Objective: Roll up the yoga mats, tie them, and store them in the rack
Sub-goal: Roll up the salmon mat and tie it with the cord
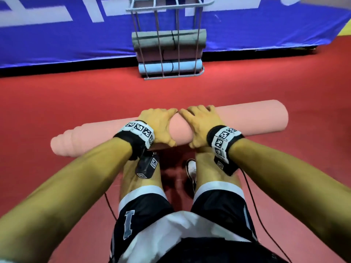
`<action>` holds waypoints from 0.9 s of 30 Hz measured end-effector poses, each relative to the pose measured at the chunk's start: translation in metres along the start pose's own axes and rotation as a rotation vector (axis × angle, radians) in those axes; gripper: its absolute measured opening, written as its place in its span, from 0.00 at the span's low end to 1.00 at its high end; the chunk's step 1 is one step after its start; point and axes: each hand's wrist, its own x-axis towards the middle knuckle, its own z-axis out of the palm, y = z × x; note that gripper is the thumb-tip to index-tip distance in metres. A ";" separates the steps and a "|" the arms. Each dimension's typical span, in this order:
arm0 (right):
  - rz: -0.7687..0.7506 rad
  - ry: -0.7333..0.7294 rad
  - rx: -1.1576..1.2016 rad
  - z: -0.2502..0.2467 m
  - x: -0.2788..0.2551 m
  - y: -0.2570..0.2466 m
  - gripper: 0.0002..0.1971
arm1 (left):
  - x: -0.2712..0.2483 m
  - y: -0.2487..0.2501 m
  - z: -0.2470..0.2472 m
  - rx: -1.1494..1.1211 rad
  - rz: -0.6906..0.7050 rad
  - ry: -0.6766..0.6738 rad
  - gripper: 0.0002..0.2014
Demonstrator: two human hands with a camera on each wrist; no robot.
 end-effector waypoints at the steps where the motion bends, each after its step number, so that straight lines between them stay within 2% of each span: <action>1: -0.004 0.002 -0.005 -0.012 0.006 0.004 0.62 | 0.001 -0.003 -0.013 -0.004 -0.009 0.013 0.55; 4: -0.010 0.099 -0.035 -0.055 0.019 0.012 0.63 | 0.000 -0.014 -0.054 0.025 -0.020 0.112 0.56; 6: -0.017 0.116 -0.019 -0.084 0.022 0.018 0.63 | -0.005 -0.022 -0.079 0.022 -0.014 0.171 0.55; 10: -0.035 0.076 0.045 -0.117 0.012 0.021 0.62 | -0.021 -0.021 -0.099 -0.013 -0.022 0.146 0.57; 13: -0.037 -0.063 0.092 -0.101 -0.006 0.012 0.59 | -0.030 -0.012 -0.073 -0.104 0.006 0.000 0.59; 17: -0.040 -0.262 0.192 -0.060 -0.024 -0.002 0.58 | -0.029 -0.002 -0.024 -0.261 0.059 -0.241 0.54; 19: -0.037 -0.322 0.234 -0.043 -0.026 -0.005 0.55 | -0.025 0.000 -0.004 -0.315 0.076 -0.309 0.53; 23: 0.000 -0.377 0.276 -0.029 -0.017 -0.001 0.57 | -0.017 -0.002 0.008 -0.334 0.097 -0.320 0.52; 24: 0.007 -0.387 0.291 -0.028 -0.014 0.001 0.57 | -0.019 -0.001 0.009 -0.303 0.108 -0.297 0.53; 27: 0.022 -0.429 0.337 -0.028 -0.003 0.007 0.58 | -0.026 0.005 0.021 -0.159 0.128 -0.160 0.63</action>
